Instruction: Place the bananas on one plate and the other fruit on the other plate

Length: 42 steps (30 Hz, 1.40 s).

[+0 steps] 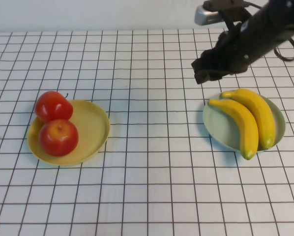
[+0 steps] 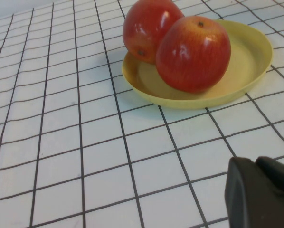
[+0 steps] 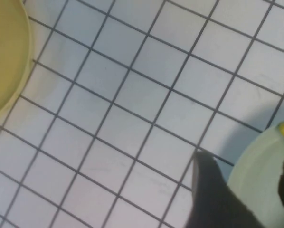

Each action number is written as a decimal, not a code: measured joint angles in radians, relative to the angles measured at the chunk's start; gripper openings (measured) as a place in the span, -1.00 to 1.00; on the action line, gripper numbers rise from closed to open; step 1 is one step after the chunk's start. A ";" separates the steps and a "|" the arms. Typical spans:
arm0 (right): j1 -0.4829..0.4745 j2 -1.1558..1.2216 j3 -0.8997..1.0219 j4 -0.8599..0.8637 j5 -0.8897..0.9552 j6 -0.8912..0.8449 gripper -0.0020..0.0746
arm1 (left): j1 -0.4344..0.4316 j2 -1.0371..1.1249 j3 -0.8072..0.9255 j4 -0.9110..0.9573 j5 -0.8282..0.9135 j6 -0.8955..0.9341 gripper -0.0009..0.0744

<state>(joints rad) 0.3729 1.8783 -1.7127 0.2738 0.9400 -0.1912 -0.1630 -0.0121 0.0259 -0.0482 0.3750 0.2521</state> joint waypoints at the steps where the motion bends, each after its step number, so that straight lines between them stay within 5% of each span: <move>1: 0.005 -0.044 0.070 0.011 -0.060 0.019 -0.23 | 0.000 0.000 0.000 0.000 0.000 0.000 -0.97; 7: 0.012 -0.334 0.477 0.103 -0.411 0.080 -0.36 | 0.000 0.000 0.000 0.000 0.000 0.000 -0.97; 12: 0.012 -0.554 0.709 0.136 -0.514 0.027 -0.39 | 0.000 0.000 0.000 0.000 0.000 0.000 -0.97; 25: 0.012 -1.036 1.160 0.203 -0.710 -0.165 -0.39 | 0.000 0.000 0.000 0.000 0.000 0.000 -0.97; 37: 0.012 -1.245 1.575 0.196 -1.352 -0.228 -0.39 | 0.000 0.000 0.000 0.000 0.000 0.000 -0.97; 42: 0.004 -1.299 1.641 0.201 -1.390 -0.231 -0.39 | 0.000 0.000 0.000 0.000 0.000 0.000 -0.97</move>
<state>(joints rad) 0.3766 0.5797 -0.0721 0.4753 -0.4501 -0.4217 -0.1630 -0.0121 0.0259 -0.0482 0.3750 0.2521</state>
